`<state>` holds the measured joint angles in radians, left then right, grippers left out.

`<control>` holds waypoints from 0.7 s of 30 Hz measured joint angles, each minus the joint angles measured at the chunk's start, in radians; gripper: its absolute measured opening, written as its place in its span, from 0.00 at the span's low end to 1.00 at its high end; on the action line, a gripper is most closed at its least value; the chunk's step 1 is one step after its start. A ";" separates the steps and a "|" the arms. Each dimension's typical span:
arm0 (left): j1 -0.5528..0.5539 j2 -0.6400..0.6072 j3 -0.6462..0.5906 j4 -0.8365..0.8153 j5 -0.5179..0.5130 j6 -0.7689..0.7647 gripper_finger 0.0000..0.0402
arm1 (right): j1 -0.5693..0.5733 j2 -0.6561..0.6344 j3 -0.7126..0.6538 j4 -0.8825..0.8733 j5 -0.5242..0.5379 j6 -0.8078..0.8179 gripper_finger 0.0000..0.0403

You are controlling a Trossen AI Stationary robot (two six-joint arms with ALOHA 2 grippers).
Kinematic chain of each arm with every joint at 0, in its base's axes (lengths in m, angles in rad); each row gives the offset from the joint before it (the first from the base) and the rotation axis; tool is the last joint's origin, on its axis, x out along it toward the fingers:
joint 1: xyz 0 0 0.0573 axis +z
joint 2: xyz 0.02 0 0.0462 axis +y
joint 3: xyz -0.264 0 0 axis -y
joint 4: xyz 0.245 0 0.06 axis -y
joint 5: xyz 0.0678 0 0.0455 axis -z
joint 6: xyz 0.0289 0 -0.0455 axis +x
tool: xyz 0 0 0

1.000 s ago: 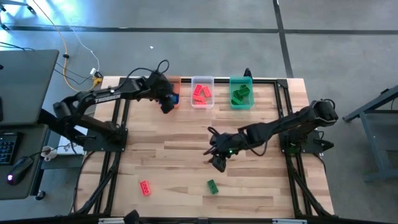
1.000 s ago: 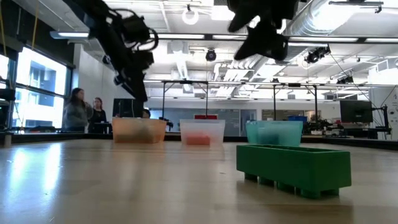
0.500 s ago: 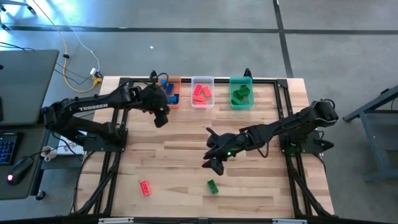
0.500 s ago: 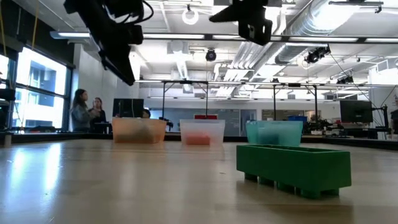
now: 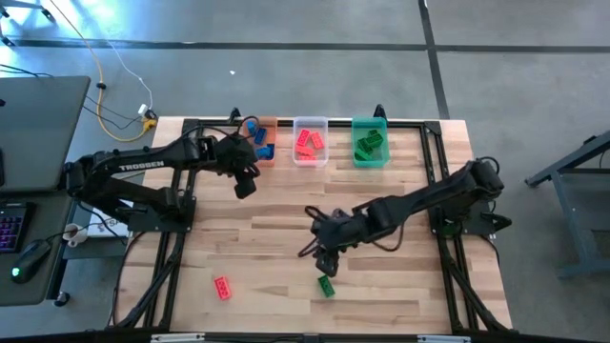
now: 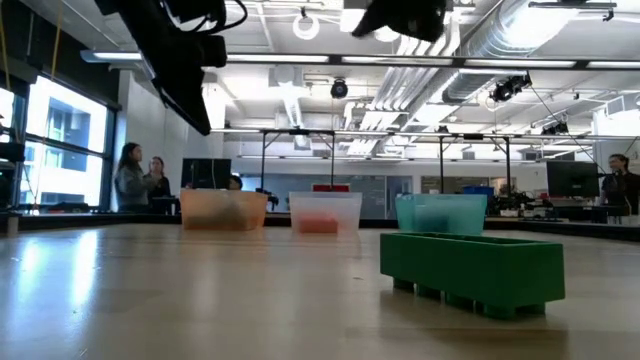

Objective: Sort & place blocks by color
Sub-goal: Put the green game piece into the green bin

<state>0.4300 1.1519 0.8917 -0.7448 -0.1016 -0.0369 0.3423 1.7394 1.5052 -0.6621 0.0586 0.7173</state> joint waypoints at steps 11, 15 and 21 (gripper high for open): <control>0.001 0.000 0.000 0.003 -0.040 0.030 0.42 | 0.006 0.051 0.000 -0.135 -0.148 0.256 0.50; 0.001 0.000 0.000 0.004 -0.062 0.032 0.42 | 0.012 0.051 0.000 -0.126 -0.207 0.321 0.50; 0.001 0.000 0.000 0.005 -0.067 0.033 0.42 | 0.024 0.050 0.000 -0.037 -0.237 0.367 0.50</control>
<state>0.4309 1.1522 0.8917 -0.7399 -0.1688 -0.0040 0.3661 1.7899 1.5047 -0.6993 -0.1784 1.0845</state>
